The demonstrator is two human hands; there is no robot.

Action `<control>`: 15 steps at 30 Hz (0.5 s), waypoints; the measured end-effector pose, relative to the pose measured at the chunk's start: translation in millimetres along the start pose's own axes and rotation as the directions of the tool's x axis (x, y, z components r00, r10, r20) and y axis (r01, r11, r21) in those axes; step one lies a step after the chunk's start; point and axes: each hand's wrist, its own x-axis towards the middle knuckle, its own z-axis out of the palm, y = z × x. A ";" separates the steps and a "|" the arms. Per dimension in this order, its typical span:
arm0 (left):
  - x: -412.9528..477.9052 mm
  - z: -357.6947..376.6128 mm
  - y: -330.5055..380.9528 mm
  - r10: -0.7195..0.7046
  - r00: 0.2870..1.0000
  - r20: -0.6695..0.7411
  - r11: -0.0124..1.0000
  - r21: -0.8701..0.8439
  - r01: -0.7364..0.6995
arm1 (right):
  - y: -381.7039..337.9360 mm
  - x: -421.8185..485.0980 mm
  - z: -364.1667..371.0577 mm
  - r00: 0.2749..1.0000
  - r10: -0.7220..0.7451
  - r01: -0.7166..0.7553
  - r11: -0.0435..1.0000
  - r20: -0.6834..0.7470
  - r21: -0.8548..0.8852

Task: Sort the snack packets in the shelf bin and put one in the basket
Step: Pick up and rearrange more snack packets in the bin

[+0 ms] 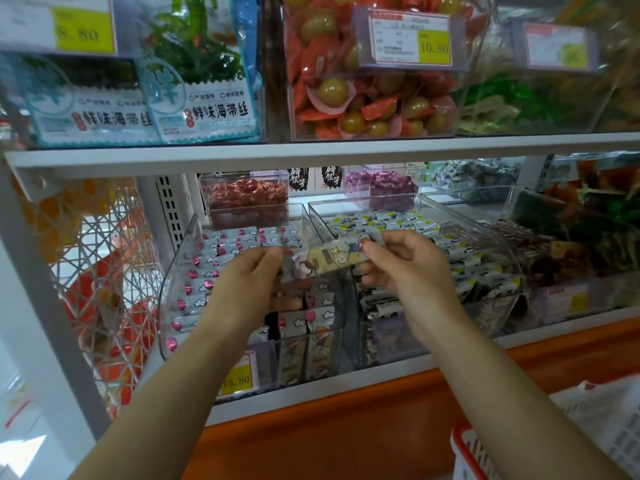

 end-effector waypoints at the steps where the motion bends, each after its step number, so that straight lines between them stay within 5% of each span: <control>1: 5.9 -0.3 0.6 0.070 0.997 -0.036 0.986 0.157 -0.063 | -0.4 4.8 -0.7 0.998 0.025 -0.023 0.999 -0.050 0.047; 5: 46.6 -0.8 5.6 0.279 0.960 -0.024 0.775 0.597 -0.210 | 3.8 23.3 -5.7 0.981 0.064 -0.037 0.989 -0.182 0.144; 10: 118.4 8.5 -1.7 0.173 0.972 0.160 0.463 0.858 -0.224 | 6.9 55.0 -4.2 0.975 0.094 -0.064 0.987 -0.202 0.148; 15: 161.6 20.9 -13.8 0.051 0.966 0.254 0.325 0.910 -0.257 | 4.3 85.0 -0.6 0.991 0.058 -0.052 0.997 -0.118 0.058</control>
